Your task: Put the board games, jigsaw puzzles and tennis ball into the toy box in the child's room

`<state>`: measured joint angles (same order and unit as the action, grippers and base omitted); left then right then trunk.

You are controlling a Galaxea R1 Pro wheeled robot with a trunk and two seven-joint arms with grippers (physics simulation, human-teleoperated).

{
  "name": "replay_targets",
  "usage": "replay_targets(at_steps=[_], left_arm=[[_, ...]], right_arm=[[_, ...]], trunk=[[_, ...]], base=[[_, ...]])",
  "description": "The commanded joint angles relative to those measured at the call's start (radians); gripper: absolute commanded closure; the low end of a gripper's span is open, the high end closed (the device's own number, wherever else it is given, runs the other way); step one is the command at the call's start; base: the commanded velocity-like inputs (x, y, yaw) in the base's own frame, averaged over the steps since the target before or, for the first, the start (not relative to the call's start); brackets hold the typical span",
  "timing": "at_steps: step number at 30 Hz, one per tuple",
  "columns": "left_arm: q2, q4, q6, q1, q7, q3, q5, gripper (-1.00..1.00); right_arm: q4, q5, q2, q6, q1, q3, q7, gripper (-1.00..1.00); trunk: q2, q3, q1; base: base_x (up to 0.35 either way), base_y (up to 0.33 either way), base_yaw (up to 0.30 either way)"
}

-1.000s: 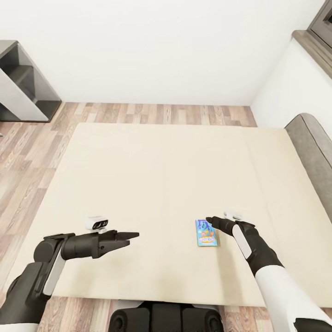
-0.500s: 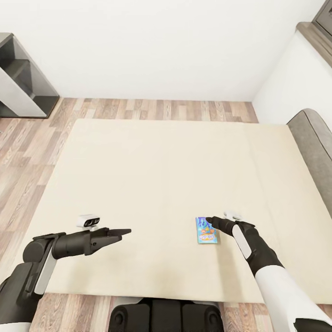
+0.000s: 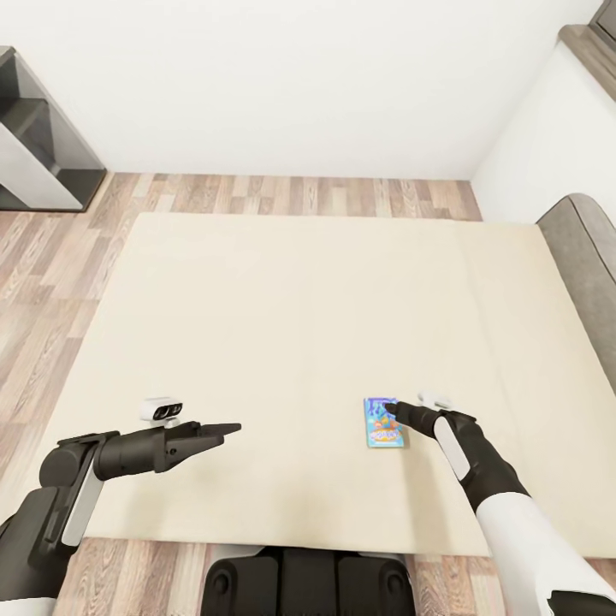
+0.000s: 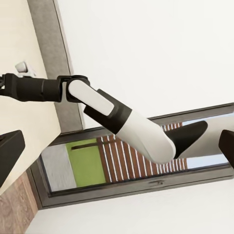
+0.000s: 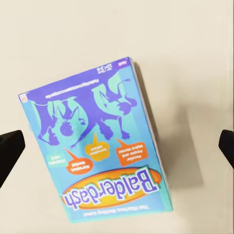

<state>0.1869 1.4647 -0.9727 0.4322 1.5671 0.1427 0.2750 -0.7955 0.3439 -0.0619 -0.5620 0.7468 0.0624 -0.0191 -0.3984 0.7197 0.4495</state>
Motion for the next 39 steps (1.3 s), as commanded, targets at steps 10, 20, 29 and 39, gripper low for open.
replay_targets(at_steps=[10,20,29,39], left_arm=[[0.000,0.000,-0.011,0.000,0.004,0.000,0.000,-1.00],[0.000,0.000,-0.011,0.000,0.004,0.000,0.000,-1.00],[0.000,0.000,-0.011,0.000,0.004,0.000,0.000,-1.00],[0.000,0.000,-0.011,0.000,0.004,0.000,0.000,-1.00]], right_arm=[[-0.001,0.009,-0.031,-0.006,0.000,0.005,-0.104,-1.00],[-0.001,0.007,-0.035,-0.003,-0.002,0.005,-0.116,-1.00],[-0.001,0.011,-0.035,-0.004,-0.007,0.005,-0.120,-1.00],[-0.002,0.015,-0.035,-0.009,-0.007,0.005,-0.124,-1.00]], trunk=[[-0.002,0.018,0.000],[-0.002,0.031,0.000],[-0.002,0.032,0.000],[-0.002,0.032,0.000]], base=[[0.000,0.000,0.000],[0.000,0.000,0.000],[0.000,0.000,0.000],[0.000,0.000,0.000]])
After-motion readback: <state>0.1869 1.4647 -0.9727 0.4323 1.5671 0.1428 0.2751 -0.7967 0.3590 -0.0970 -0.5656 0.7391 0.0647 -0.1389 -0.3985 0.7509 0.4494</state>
